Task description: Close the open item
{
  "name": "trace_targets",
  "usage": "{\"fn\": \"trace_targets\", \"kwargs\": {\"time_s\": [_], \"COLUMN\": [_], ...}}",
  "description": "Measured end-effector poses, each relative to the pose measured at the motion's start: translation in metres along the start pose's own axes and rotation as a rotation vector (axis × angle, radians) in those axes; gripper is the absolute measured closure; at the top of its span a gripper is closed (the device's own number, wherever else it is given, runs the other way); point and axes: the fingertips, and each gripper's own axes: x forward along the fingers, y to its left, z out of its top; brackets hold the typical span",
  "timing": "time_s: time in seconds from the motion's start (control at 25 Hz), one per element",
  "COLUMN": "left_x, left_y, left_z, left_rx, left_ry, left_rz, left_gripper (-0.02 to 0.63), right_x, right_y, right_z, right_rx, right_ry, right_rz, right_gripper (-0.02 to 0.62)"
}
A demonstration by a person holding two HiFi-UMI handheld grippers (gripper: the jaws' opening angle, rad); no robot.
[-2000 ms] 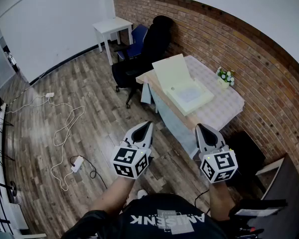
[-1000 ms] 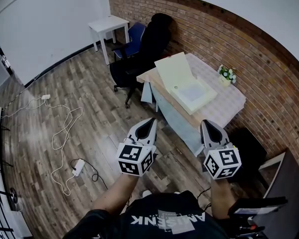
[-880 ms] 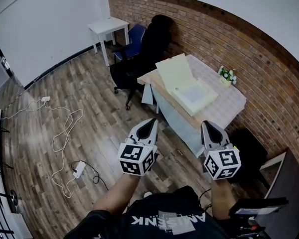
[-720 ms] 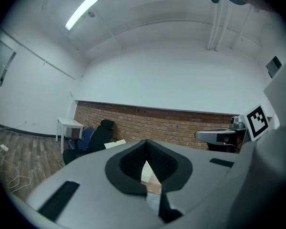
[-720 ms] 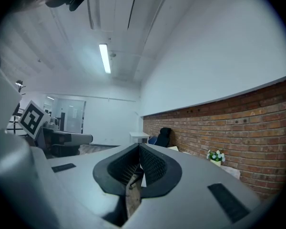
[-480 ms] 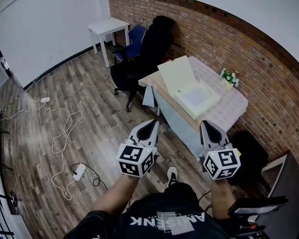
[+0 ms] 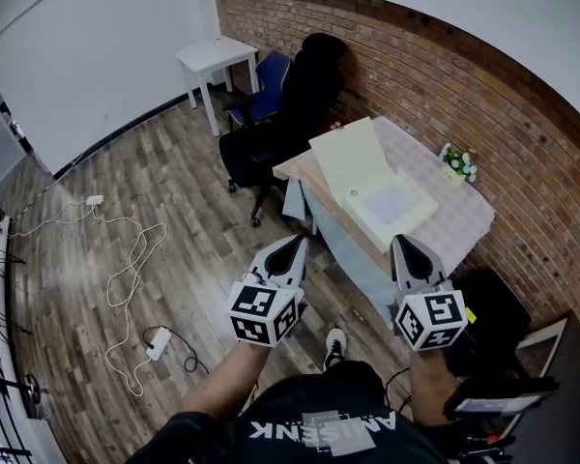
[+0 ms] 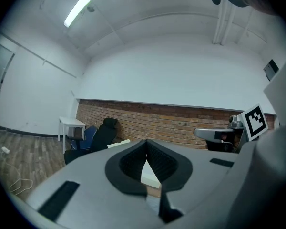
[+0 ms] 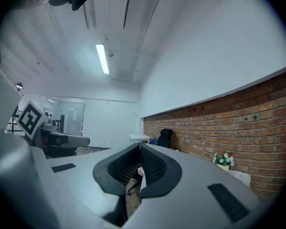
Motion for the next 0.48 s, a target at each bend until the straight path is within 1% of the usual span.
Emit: {"fn": "trace_targets", "kwargs": {"time_s": [0.24, 0.4, 0.48], "left_x": [0.054, 0.091, 0.108], "left_y": [0.013, 0.016, 0.02], "left_z": [-0.004, -0.013, -0.019], "left_rx": [-0.003, 0.001, -0.011], "left_ry": [0.019, 0.063, 0.082], "left_rz": [0.0, -0.007, 0.0], "left_gripper": [0.592, 0.592, 0.592], "right_x": [0.039, 0.065, 0.079], "right_y": [-0.036, -0.063, -0.075], "right_z": [-0.012, -0.02, -0.024], "right_rx": [0.024, 0.069, 0.081], "right_ry": [0.013, 0.028, 0.033], "right_rz": [0.007, 0.02, 0.028], "right_gripper": [0.554, 0.554, 0.554]}}
